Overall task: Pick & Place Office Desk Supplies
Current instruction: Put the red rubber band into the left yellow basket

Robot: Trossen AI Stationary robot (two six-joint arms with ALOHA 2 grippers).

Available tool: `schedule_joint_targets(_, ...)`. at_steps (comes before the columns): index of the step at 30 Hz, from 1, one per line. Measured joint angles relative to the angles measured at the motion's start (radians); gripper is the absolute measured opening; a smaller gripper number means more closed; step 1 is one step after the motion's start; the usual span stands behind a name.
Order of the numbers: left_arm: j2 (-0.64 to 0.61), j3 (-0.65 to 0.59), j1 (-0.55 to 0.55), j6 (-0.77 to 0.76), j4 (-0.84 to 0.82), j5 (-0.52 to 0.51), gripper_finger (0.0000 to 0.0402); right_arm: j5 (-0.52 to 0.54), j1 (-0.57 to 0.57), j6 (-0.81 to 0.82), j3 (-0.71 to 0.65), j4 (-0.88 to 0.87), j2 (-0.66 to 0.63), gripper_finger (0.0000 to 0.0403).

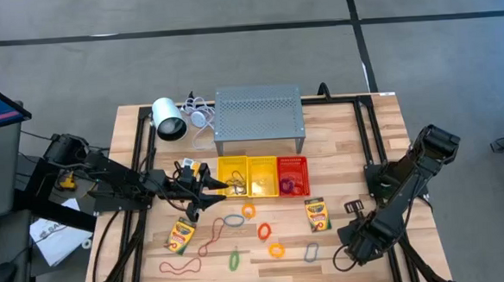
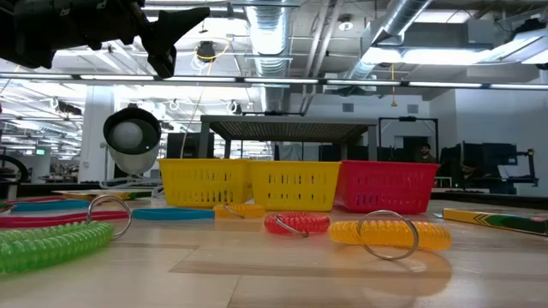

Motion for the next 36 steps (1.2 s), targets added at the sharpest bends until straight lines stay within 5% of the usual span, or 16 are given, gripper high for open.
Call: schedule_joint_targets(36, 0.0, 0.0, -0.021, -0.027, -0.006, 0.002, 0.0176, 0.412, 0.0, -0.026, 0.543, -0.508, -0.001, 0.0)
